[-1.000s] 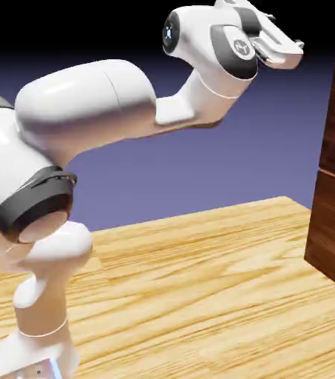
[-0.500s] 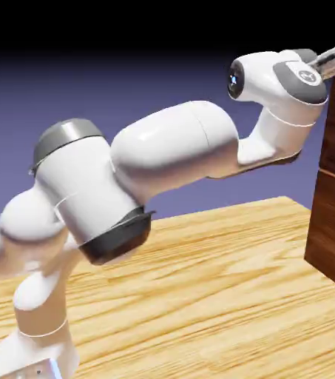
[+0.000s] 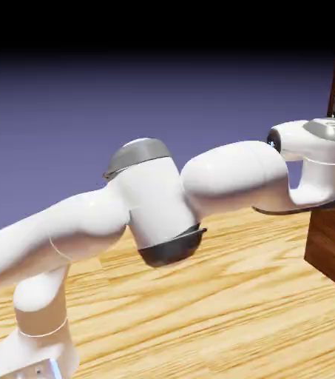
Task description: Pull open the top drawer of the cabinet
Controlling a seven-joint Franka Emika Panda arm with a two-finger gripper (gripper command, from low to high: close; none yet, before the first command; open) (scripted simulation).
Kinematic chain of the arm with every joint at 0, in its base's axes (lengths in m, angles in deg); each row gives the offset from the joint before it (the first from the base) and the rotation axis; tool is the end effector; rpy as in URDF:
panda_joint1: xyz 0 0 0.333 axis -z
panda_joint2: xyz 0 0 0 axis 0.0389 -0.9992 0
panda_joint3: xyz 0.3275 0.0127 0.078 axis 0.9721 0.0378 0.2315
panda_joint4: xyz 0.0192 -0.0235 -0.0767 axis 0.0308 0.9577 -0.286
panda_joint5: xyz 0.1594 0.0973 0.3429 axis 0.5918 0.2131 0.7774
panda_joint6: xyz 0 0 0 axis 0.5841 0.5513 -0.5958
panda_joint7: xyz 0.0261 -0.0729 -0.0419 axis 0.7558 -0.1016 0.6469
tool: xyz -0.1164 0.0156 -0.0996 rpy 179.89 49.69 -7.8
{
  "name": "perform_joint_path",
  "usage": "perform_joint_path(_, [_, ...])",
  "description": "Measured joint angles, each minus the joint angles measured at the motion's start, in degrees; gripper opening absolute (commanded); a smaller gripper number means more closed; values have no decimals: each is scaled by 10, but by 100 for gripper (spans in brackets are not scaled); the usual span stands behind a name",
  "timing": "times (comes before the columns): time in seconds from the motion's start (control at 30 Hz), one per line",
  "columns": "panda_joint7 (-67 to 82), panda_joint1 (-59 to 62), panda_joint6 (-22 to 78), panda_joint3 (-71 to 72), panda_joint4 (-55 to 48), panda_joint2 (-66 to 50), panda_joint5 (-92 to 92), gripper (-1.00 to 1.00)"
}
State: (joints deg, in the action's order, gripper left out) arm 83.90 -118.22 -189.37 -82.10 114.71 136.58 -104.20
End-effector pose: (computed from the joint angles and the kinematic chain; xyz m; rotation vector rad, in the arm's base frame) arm 0.7631 -0.1142 0.5337 -0.6134 1.4826 -0.6123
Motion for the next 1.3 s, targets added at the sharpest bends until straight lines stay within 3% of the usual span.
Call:
perform_joint_path(0.23, [130, -106, -37, -40, -145, 49, 97, 100])
perform_joint_path(0.27, [142, -116, -40, -43, -159, 53, 106, -100])
perform_joint_path(0.33, [142, -116, -40, -43, -159, 53, 106, -100])
perform_joint_path(0.73, [14, 69, 40, 62, 90, 20, -18, -100])
perform_joint_path(1.3, [-65, 387, 111, 236, 442, 9, -52, -100])
